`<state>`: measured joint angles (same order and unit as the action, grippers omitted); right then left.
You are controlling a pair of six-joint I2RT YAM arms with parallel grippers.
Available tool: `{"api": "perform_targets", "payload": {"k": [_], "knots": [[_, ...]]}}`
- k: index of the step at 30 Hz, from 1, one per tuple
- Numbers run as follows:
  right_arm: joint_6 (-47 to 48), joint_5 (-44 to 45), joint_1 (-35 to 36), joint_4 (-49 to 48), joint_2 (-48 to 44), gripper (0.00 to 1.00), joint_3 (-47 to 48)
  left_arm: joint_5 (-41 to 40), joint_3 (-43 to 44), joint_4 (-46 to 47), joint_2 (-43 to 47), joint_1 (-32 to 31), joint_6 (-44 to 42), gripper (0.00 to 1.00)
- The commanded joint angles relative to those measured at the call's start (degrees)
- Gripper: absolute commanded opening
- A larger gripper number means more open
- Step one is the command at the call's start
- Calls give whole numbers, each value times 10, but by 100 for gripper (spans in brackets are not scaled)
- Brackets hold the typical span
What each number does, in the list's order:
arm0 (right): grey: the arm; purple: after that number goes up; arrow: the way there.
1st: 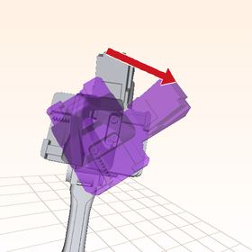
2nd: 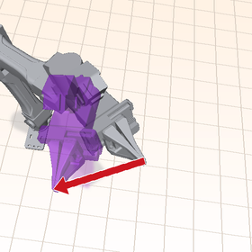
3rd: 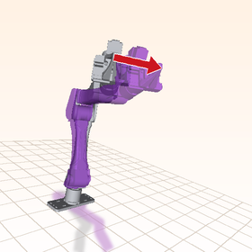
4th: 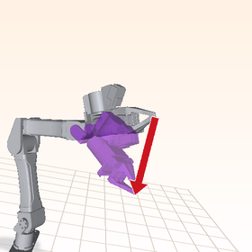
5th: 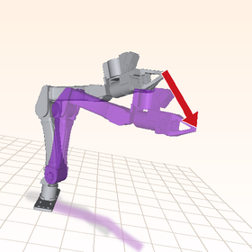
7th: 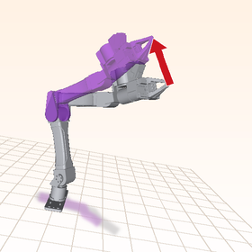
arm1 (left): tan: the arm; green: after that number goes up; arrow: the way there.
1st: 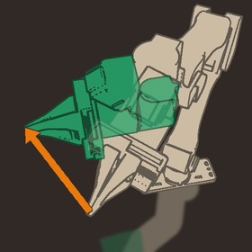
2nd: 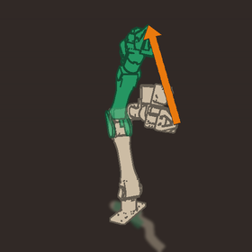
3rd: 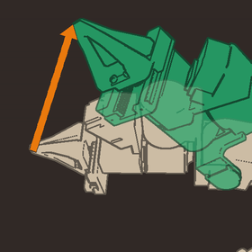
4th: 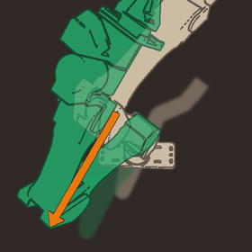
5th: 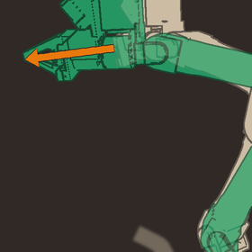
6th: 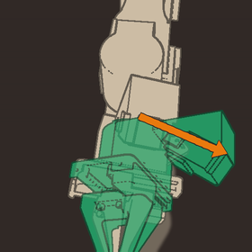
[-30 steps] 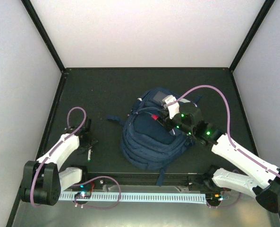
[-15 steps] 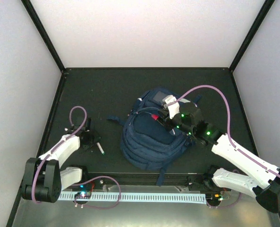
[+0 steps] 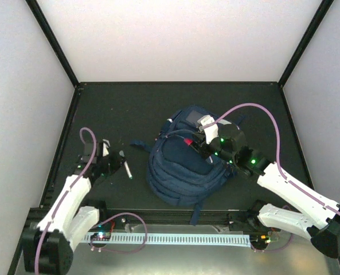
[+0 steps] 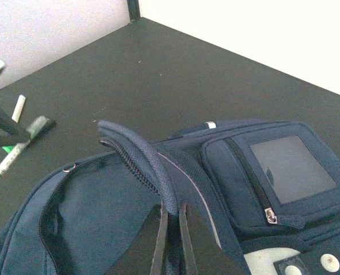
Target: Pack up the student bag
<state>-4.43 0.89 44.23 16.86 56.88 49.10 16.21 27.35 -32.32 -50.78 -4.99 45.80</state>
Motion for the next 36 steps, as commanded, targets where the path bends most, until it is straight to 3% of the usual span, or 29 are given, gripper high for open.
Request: {"api": "perform_targets", "payload": {"k": [1, 6, 9, 14, 21, 36], "knots": [[-4, 18, -5, -55, -14, 2, 17, 163, 20, 53, 108, -7, 67, 9], [-9, 11, -6, -58, -4, 2, 26, 232, -15, 170, 213, -26, 241, 9], [-13, 4, -6, -61, 0, 2, 29, 180, -34, 202, 283, -54, 354, 15], [-20, -5, -5, -66, 0, 2, 29, 101, -49, 238, 349, -83, 438, 8], [-22, -3, -6, -59, -3, 2, 29, 86, -10, 274, 273, -163, 430, 6], [-23, -4, -6, -57, -5, 2, 33, -213, -8, 456, 74, -499, 496, 5]]}}
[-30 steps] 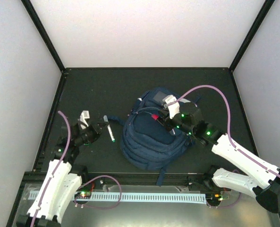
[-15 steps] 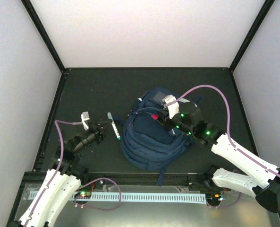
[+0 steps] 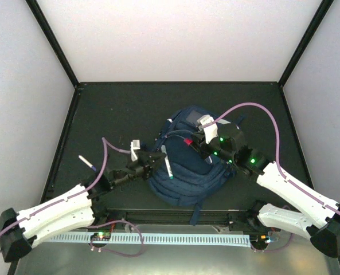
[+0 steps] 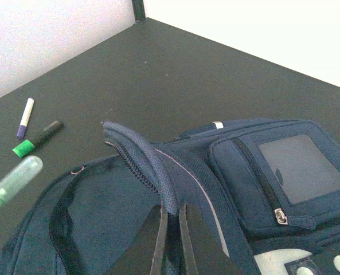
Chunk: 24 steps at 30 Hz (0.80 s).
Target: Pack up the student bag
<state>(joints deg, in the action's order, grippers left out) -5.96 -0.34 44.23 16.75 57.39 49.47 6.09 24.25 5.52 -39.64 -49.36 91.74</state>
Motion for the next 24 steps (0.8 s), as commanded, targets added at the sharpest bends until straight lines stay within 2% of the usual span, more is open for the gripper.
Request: {"api": "perform_targets", "payload": {"k": [1, 7, 14, 16, 21, 22, 24], "knots": [[-7, 6, -5, -55, -11, 2, 30, -126, 26, 88, -52, -66, 38, 5], [-6, -13, -6, -54, -16, 2, 31, -150, 60, 160, -171, -89, 41, 5], [12, -57, -5, -57, -34, 2, 28, -182, 132, 153, -291, -89, 31, 6], [19, -61, -6, -55, -39, 2, 25, -179, 149, 136, -324, -88, 54, 8], [32, -55, -6, -56, -53, 2, 10, -172, 155, 200, -403, -83, 97, 8], [34, -55, -6, -58, -55, 2, 7, -175, 159, 196, -411, -82, 103, 13], [37, -51, -6, -62, -61, 2, 1, -181, 170, 191, -426, -79, 101, 32]]}}
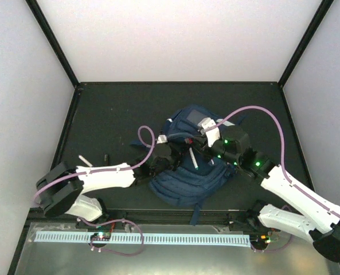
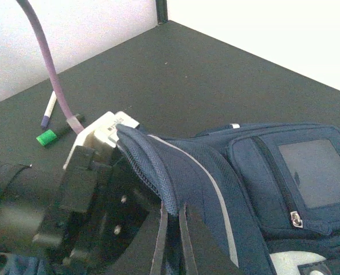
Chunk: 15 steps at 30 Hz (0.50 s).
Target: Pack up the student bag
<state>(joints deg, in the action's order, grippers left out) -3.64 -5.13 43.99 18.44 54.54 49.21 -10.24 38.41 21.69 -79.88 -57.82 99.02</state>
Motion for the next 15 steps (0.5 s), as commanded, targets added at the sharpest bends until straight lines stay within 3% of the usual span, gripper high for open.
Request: {"api": "perform_targets", "payload": {"k": [1, 3, 5, 11, 15], "knots": [[16, 6, -3, -78, -34, 2, -1, -10, 34, 37, -31, 10, 19, 43], [21, 24, -3, -74, -37, 2, -5, -9, 53, 0, -29, 11, 6, 62], [24, 28, -3, -70, -38, 2, -5, -19, 67, -43, -15, 11, -25, 70], [24, 50, -3, -74, -36, 2, -8, -12, 78, -151, 45, 11, -50, 71], [25, 62, -3, -74, -32, 2, -8, 6, 89, -286, 86, 11, -84, 73]]}}
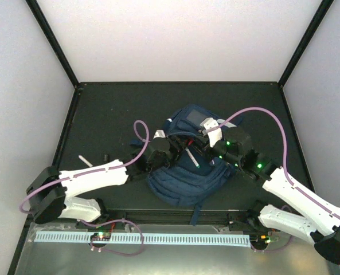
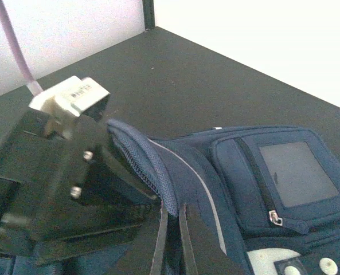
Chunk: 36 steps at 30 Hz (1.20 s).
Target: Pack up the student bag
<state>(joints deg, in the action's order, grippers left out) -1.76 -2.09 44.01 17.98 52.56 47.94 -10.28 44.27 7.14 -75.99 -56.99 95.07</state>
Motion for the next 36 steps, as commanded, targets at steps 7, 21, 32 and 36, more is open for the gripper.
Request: {"api": "perform_targets", "payload": {"k": [7, 21, 32, 36], "knots": [[10, 37, -4, -76, -11, 2, -7, 17, 7, -268, 143, 3, -150, 74], [-5, 29, -3, -88, -14, 2, -26, -16, -49, -502, 273, 139, -506, 99], [-7, 23, -3, -88, -25, 2, -32, -9, -105, -443, 245, 372, -595, 99], [-6, 15, -4, -89, -27, 2, -31, -34, -133, -384, 213, 442, -589, 99]]}}
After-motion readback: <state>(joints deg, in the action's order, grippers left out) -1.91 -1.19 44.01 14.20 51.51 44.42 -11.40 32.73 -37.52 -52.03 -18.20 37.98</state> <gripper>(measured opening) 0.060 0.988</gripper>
